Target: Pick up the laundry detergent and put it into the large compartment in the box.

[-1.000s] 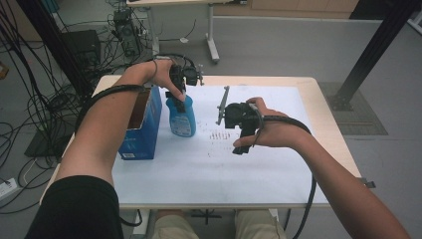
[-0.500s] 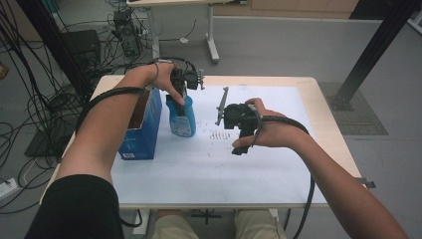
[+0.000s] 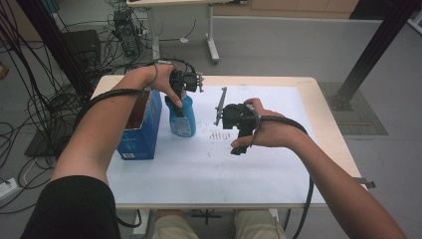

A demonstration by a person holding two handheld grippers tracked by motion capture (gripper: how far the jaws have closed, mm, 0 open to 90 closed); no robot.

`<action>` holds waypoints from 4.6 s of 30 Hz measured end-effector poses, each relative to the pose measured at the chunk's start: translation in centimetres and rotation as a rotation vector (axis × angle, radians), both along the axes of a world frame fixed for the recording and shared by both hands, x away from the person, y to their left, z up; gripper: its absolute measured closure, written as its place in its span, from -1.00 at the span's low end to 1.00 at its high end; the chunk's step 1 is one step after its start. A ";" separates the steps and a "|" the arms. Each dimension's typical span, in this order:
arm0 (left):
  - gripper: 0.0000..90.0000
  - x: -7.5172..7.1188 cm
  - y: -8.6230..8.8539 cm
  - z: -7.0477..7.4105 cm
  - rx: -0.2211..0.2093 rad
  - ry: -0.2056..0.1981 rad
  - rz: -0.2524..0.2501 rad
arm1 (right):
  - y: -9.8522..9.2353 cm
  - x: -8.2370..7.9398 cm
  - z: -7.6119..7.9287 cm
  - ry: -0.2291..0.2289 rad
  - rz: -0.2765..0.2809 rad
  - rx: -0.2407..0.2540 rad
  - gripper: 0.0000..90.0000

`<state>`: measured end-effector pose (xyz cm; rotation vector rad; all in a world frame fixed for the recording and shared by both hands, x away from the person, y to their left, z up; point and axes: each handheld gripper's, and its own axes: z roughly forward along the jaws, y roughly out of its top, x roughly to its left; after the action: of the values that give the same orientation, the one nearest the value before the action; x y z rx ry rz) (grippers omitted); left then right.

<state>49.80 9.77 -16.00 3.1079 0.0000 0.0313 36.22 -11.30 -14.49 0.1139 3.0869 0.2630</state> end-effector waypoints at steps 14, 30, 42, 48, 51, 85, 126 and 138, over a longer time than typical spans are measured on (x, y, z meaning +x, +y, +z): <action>-0.82 -0.3 0.2 0.0 -0.006 -0.021 -0.009 | 0.4 0.2 -0.2 0.000 0.003 -0.006 -0.87; -0.81 -0.4 0.2 0.1 -0.004 -0.024 -0.016 | 0.6 0.3 -0.3 0.007 0.005 -0.010 -0.87; -0.81 -0.3 0.3 0.1 -0.008 -0.019 -0.012 | 0.6 0.3 -0.2 0.005 0.007 -0.012 -0.87; -0.81 -0.3 0.4 0.2 -0.006 -0.021 -0.010 | 0.7 0.2 -0.2 0.011 -0.001 -0.015 -0.87; -0.81 -0.4 0.4 0.2 -0.005 -0.025 -0.009 | 0.6 0.2 -0.2 0.005 0.008 -0.012 -0.87; -0.81 -0.5 1.1 0.4 -0.011 -0.030 0.000 | 1.1 0.5 -0.2 0.009 0.009 -0.014 -0.88; -0.81 -0.7 1.2 0.7 -0.015 -0.033 -0.003 | 1.2 0.6 -0.2 0.010 0.008 -0.017 -0.87; -0.81 -0.8 1.2 0.6 -0.019 -0.031 -0.005 | 1.4 0.5 -0.2 0.010 0.006 -0.022 -0.87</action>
<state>49.05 10.99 -15.38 3.0877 -0.0090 0.0797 36.77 -9.92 -14.74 0.1051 3.0991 0.2301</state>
